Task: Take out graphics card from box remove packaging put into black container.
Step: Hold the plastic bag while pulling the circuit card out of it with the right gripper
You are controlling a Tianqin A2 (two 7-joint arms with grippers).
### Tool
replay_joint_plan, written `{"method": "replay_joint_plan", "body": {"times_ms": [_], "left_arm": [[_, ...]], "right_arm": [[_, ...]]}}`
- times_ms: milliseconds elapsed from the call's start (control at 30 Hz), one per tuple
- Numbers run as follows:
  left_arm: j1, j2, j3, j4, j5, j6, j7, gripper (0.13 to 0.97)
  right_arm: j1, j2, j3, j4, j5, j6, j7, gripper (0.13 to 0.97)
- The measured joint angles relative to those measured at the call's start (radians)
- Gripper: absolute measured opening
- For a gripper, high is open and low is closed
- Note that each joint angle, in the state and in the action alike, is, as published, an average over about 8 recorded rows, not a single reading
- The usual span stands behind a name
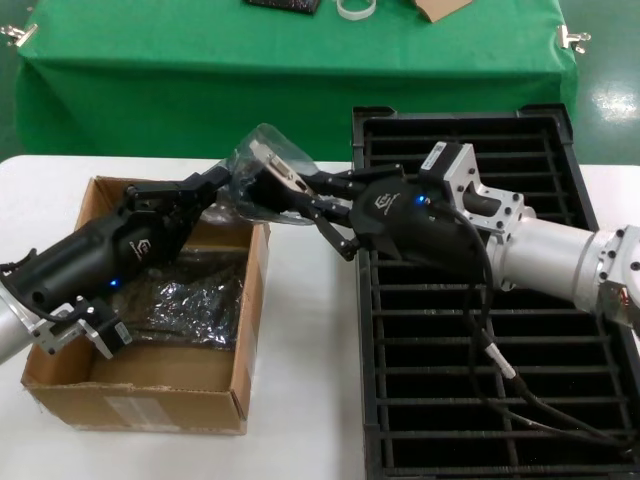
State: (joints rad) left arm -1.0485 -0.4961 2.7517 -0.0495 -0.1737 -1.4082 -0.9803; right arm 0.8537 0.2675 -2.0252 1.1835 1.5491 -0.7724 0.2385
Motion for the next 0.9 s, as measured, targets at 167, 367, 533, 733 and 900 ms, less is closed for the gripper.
{"method": "replay_joint_plan", "body": {"times_ms": [167, 367, 533, 733, 900], "left_arm": [[0.0, 0.0, 0.0, 0.001, -0.006, 0.009, -0.013, 0.138], [0.003, -0.001, 0.0, -0.004, -0.012, 0.014, -0.033, 0.138], [0.003, 0.002, 0.0, -0.002, -0.02, 0.024, -0.041, 0.138], [0.001, 0.005, 0.0, 0.002, -0.034, 0.036, -0.053, 0.138], [0.0, -0.014, -0.001, -0.034, -0.056, 0.047, -0.109, 0.138]], "right_arm": [[-0.014, 0.021, 0.014, 0.078, 0.016, 0.007, -0.019, 0.192], [-0.052, 0.076, 0.034, 0.264, -0.054, 0.042, 0.041, 0.192], [-0.106, 0.12, 0.074, 0.442, -0.196, 0.06, 0.165, 0.192], [-0.18, 0.142, 0.161, 0.61, -0.371, 0.05, 0.303, 0.192], [-0.245, 0.136, 0.26, 0.72, -0.516, 0.007, 0.411, 0.192]]}}
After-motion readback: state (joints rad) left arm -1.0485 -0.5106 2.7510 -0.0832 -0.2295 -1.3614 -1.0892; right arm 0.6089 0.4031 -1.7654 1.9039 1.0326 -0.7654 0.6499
